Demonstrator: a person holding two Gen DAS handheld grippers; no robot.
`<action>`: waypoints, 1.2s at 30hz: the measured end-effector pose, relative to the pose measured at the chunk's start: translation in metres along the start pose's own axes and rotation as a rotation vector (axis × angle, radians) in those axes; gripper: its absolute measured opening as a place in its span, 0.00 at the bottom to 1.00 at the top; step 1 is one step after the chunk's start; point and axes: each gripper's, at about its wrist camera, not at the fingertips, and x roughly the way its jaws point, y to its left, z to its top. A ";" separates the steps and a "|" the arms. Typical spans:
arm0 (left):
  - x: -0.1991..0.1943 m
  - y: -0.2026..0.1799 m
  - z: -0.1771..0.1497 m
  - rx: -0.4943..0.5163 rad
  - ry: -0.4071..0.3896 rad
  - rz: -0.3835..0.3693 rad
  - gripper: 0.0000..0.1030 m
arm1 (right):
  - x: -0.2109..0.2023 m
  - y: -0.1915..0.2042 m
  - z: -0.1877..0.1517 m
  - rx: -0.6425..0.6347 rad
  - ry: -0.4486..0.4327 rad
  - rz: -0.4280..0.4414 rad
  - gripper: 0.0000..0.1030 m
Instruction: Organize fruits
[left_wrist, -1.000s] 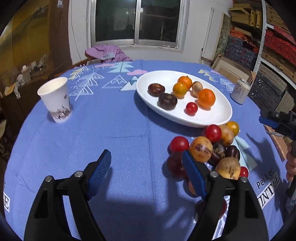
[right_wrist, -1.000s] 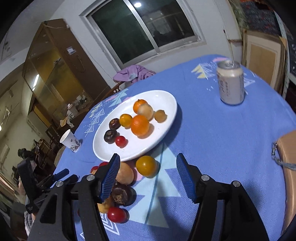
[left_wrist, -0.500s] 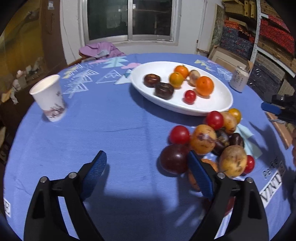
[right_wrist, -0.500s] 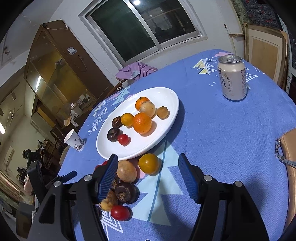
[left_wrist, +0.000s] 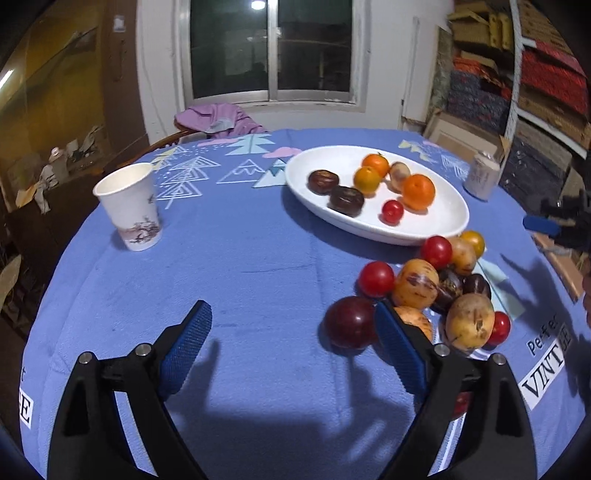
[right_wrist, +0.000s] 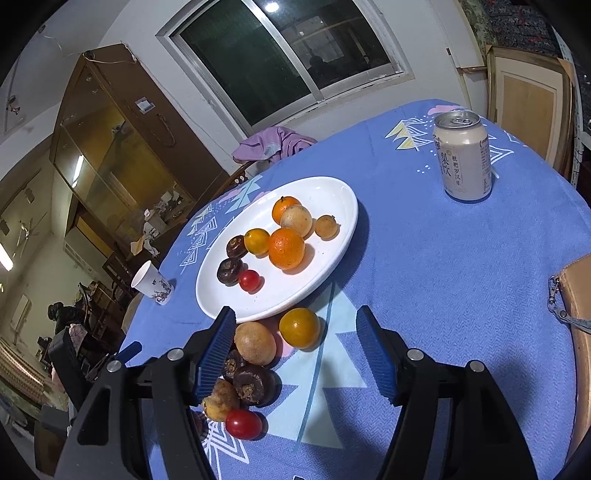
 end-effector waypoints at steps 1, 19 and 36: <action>0.003 -0.003 0.000 0.006 0.007 -0.004 0.85 | 0.000 0.000 0.000 -0.001 0.000 -0.002 0.67; -0.003 0.034 0.005 -0.102 -0.024 0.048 0.84 | -0.003 0.002 0.000 -0.007 -0.003 0.013 0.67; 0.024 0.021 -0.006 -0.041 0.058 0.076 0.54 | -0.001 0.004 -0.002 -0.019 0.010 0.016 0.67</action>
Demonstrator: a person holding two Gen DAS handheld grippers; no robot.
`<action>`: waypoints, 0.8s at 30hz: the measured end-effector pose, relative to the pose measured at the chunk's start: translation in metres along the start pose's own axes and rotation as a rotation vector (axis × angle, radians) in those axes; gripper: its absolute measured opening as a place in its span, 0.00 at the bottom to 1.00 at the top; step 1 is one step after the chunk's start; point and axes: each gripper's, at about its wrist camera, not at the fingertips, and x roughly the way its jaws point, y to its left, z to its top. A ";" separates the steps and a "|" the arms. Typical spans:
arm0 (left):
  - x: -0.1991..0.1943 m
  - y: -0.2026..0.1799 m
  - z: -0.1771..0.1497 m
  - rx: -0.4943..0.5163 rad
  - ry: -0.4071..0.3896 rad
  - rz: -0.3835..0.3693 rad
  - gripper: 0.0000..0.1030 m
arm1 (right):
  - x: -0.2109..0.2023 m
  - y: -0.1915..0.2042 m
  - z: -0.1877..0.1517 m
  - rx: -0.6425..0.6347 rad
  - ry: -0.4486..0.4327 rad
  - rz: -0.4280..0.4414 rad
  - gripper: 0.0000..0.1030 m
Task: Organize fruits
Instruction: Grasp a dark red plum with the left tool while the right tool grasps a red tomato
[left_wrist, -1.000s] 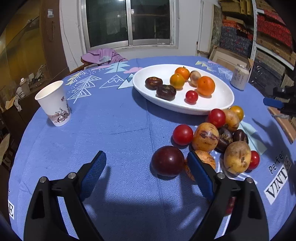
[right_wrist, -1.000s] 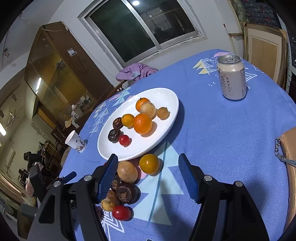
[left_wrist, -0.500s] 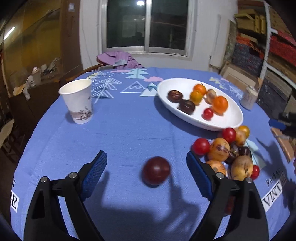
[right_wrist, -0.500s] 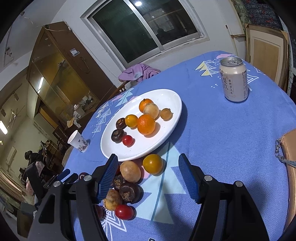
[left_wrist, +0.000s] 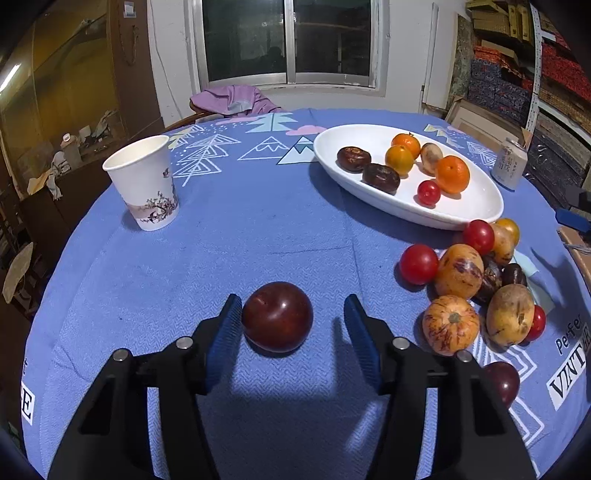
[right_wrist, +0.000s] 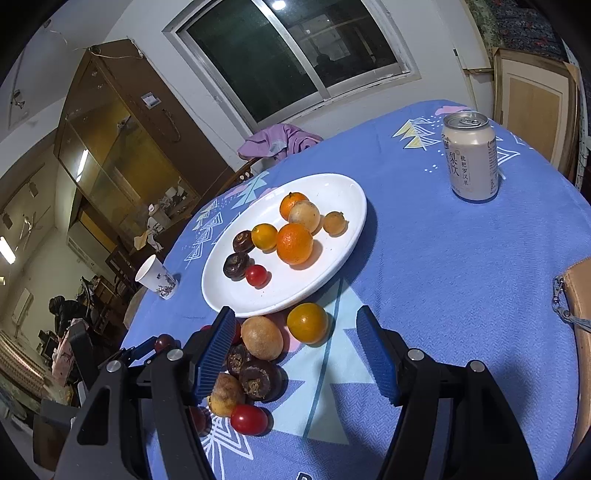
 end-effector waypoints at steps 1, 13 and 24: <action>0.000 0.001 0.000 -0.004 0.001 0.001 0.52 | 0.000 0.000 0.000 -0.001 0.001 -0.001 0.67; 0.000 0.015 0.000 -0.067 0.009 -0.014 0.37 | 0.008 0.014 -0.009 -0.071 0.044 0.009 0.67; 0.000 0.013 0.000 -0.055 0.008 -0.011 0.37 | 0.018 0.064 -0.075 -0.359 0.163 0.005 0.48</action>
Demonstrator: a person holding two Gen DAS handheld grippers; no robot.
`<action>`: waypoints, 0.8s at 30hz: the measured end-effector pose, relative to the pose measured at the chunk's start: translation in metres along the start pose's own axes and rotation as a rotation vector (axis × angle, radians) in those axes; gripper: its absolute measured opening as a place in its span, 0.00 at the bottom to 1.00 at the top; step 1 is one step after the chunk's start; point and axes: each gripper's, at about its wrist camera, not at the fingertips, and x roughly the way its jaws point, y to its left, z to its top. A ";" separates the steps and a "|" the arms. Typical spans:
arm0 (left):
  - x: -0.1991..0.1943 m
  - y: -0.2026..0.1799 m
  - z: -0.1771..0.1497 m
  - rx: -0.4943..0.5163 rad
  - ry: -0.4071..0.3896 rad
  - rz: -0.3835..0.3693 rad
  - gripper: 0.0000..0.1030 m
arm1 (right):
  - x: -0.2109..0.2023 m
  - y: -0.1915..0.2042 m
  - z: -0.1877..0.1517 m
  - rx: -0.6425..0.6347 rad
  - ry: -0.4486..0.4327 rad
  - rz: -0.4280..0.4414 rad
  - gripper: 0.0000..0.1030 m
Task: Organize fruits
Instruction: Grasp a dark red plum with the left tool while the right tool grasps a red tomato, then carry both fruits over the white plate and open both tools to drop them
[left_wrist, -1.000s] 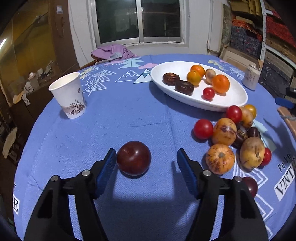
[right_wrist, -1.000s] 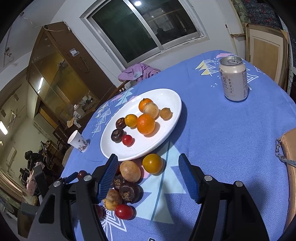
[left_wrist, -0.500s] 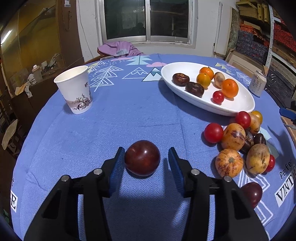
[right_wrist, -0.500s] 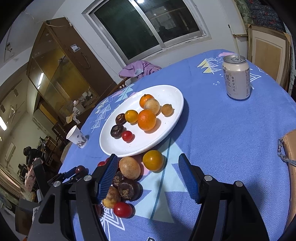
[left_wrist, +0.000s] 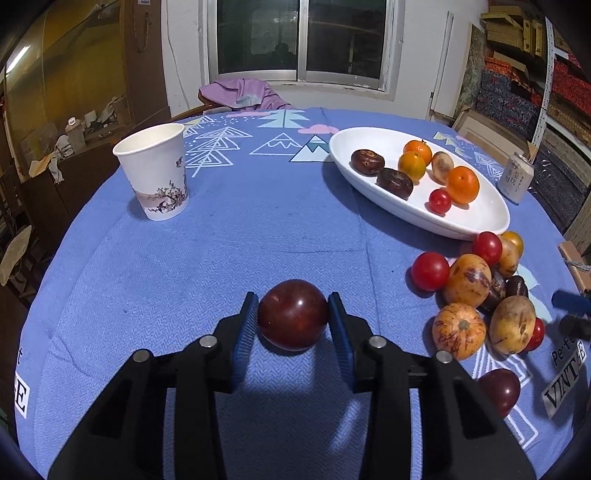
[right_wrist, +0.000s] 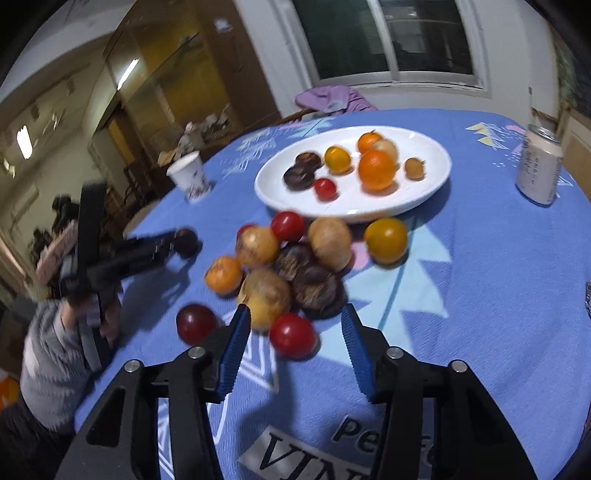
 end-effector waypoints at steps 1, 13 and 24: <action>0.000 -0.001 0.000 0.002 0.000 0.001 0.37 | 0.004 0.005 -0.002 -0.026 0.013 -0.012 0.44; 0.001 0.000 0.000 0.006 0.002 0.007 0.37 | 0.027 0.011 -0.010 -0.076 0.070 -0.107 0.33; -0.006 0.005 0.002 -0.030 -0.012 -0.035 0.37 | 0.014 0.002 -0.003 -0.024 0.010 -0.057 0.31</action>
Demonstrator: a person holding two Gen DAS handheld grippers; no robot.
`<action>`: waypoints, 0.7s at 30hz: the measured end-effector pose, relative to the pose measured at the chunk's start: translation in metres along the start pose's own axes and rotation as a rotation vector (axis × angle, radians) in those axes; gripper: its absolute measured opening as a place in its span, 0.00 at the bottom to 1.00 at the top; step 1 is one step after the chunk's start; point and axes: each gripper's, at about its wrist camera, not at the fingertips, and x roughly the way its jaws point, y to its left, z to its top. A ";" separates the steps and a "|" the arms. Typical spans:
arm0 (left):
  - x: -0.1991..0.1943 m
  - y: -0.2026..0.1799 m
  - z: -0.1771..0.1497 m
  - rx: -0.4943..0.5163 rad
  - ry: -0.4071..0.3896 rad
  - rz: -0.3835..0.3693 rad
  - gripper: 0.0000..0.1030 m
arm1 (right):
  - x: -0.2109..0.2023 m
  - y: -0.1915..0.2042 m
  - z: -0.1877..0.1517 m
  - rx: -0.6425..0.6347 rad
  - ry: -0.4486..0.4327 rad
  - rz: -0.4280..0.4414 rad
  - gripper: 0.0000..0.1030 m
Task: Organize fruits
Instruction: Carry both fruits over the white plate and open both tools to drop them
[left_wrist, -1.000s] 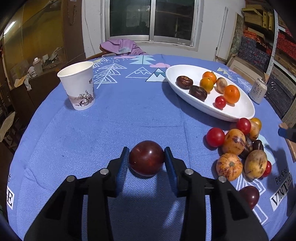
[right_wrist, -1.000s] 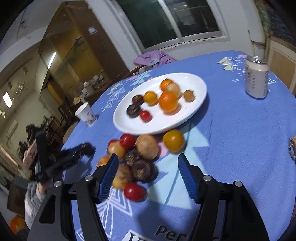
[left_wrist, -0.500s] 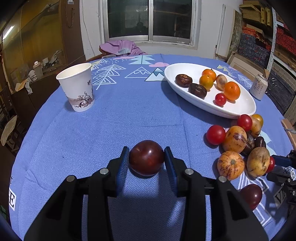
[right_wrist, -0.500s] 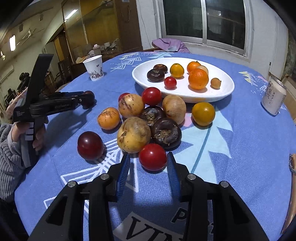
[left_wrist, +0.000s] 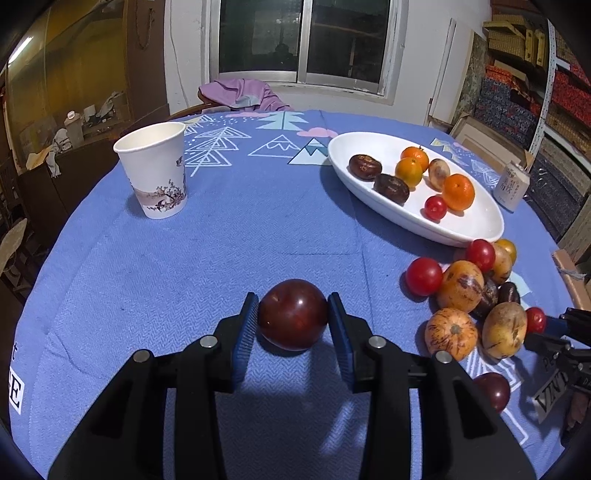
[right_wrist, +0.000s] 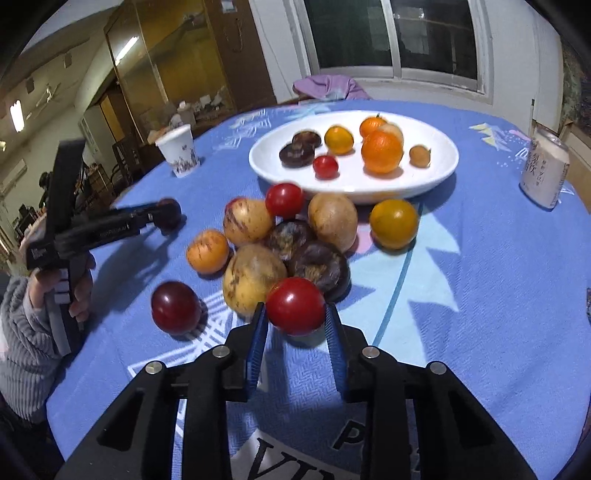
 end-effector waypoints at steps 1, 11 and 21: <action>-0.002 -0.001 0.001 0.002 -0.009 -0.002 0.37 | -0.007 -0.003 0.003 0.015 -0.027 0.006 0.31; -0.056 -0.016 0.047 -0.020 -0.148 -0.040 0.37 | -0.068 -0.045 0.033 0.185 -0.238 0.012 0.31; -0.061 -0.086 0.123 0.041 -0.243 -0.108 0.37 | -0.104 -0.051 0.132 0.199 -0.418 0.001 0.31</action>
